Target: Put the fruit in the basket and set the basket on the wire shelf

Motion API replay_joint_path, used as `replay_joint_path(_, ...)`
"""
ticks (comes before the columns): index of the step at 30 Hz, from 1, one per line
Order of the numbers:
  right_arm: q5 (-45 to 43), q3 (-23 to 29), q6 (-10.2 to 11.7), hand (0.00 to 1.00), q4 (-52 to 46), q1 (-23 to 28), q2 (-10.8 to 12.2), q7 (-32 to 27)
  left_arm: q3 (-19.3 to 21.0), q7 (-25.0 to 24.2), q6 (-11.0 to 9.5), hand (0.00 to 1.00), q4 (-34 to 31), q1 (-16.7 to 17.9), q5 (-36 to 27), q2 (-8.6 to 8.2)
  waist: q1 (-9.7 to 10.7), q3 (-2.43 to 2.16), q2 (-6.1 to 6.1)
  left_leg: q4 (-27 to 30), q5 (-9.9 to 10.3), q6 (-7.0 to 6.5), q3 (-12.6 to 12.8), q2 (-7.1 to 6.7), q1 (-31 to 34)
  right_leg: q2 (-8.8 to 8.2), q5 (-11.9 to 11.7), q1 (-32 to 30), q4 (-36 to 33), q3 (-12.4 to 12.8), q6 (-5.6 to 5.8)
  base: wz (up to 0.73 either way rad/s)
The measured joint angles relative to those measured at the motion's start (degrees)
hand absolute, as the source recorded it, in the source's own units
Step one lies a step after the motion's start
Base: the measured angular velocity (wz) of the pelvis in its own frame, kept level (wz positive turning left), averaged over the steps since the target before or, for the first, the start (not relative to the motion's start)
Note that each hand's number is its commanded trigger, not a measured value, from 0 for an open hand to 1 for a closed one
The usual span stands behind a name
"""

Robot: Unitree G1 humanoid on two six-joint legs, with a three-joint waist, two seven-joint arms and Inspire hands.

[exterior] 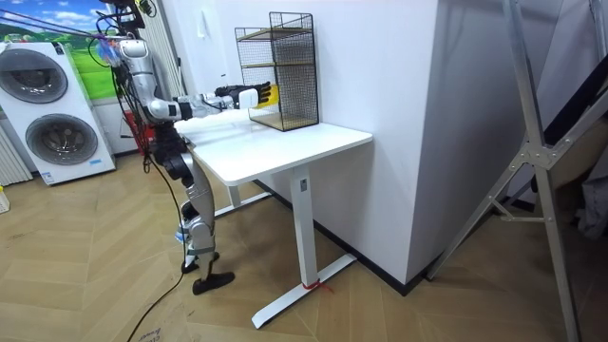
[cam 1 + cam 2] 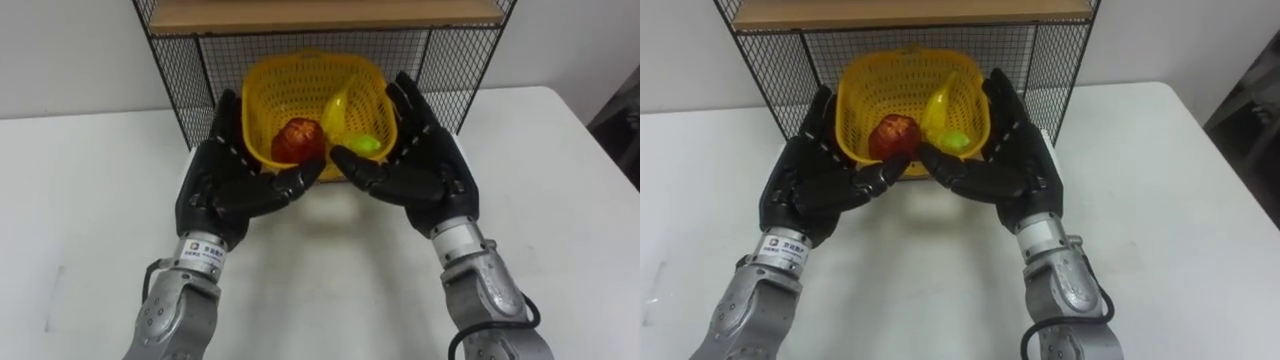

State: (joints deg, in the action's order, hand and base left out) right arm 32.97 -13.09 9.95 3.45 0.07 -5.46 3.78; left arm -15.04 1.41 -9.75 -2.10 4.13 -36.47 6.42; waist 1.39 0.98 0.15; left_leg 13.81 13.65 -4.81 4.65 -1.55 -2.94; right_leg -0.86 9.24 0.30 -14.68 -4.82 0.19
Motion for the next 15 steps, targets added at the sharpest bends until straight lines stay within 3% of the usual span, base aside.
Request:
replay_joint_path(4,0.2,0.6,-0.4,0.00,6.0,-4.1,-0.7,-1.0,0.9,0.4,1.3,0.00,2.9,-4.0,0.1,-0.40,-0.3,0.21,-0.31,-0.1,0.0,0.04,0.0,-0.01,0.0,-0.01,0.0,-0.1,0.0,0.0,0.00,0.00)
replay_joint_path(9,-0.9,1.2,-2.1,0.00,6.0,-7.3,-1.7,-2.6,2.3,0.7,2.4,0.00,4.2,-7.8,3.7,-0.78,-0.2,0.52,-0.93,-0.1,-0.1,0.12,0.1,0.03,-0.2,0.01,0.0,-0.2,0.1,0.0,0.01,0.00)
replay_joint_path(15,-4.1,1.7,-6.5,0.00,8.5,-10.7,-2.3,-3.5,3.6,2.9,6.9,0.00,10.2,-12.4,7.3,-1.30,-0.2,0.47,-1.72,-0.4,-0.1,0.12,0.1,0.03,-1.3,-0.01,0.0,1.3,1.2,0.0,0.04,0.00)
